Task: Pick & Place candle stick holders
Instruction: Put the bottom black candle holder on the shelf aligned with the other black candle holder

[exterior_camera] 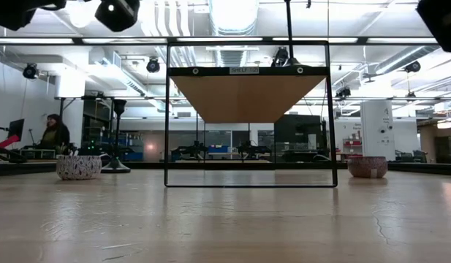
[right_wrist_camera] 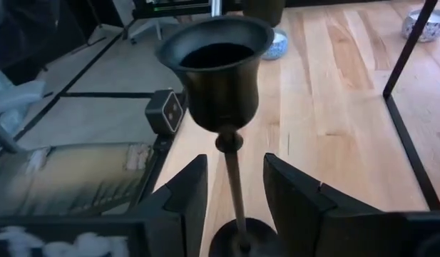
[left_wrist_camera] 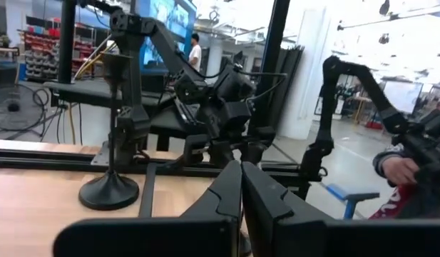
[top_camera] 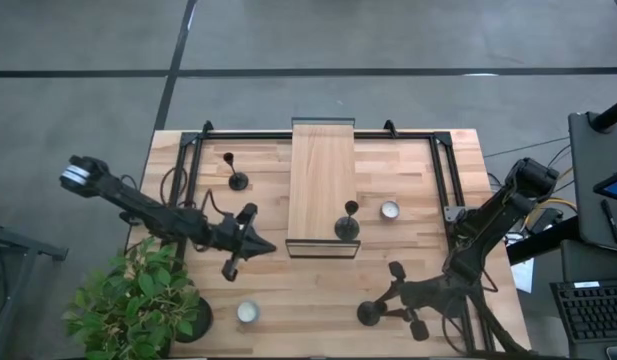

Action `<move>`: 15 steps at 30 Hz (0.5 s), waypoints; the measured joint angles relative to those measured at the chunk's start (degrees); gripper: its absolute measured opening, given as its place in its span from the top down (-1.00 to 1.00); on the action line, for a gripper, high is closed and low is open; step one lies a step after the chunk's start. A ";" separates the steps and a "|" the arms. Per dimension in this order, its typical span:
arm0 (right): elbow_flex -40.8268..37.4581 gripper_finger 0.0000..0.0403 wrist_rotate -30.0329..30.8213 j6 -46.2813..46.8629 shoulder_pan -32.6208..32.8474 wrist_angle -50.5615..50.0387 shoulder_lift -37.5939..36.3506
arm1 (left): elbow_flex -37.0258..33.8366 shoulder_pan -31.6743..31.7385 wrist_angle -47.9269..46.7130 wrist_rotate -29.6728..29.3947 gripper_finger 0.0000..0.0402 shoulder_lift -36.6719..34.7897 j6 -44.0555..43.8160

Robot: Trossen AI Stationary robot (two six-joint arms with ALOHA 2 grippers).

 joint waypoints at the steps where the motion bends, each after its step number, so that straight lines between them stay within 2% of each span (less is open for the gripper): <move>1: 0.00 0.38 -0.02 -0.41 -0.06 0.93 0.86 | 0.19 0.00 -0.15 -0.01 0.95 0.51 0.16; 9: 0.42 0.57 -0.13 -5.90 -0.12 7.24 5.03 | 1.84 0.02 -0.16 -3.02 0.95 6.19 -1.55; 15: 0.79 0.83 -0.09 -7.37 -0.52 7.76 3.87 | 4.72 -0.51 -0.03 -2.84 0.95 11.59 0.58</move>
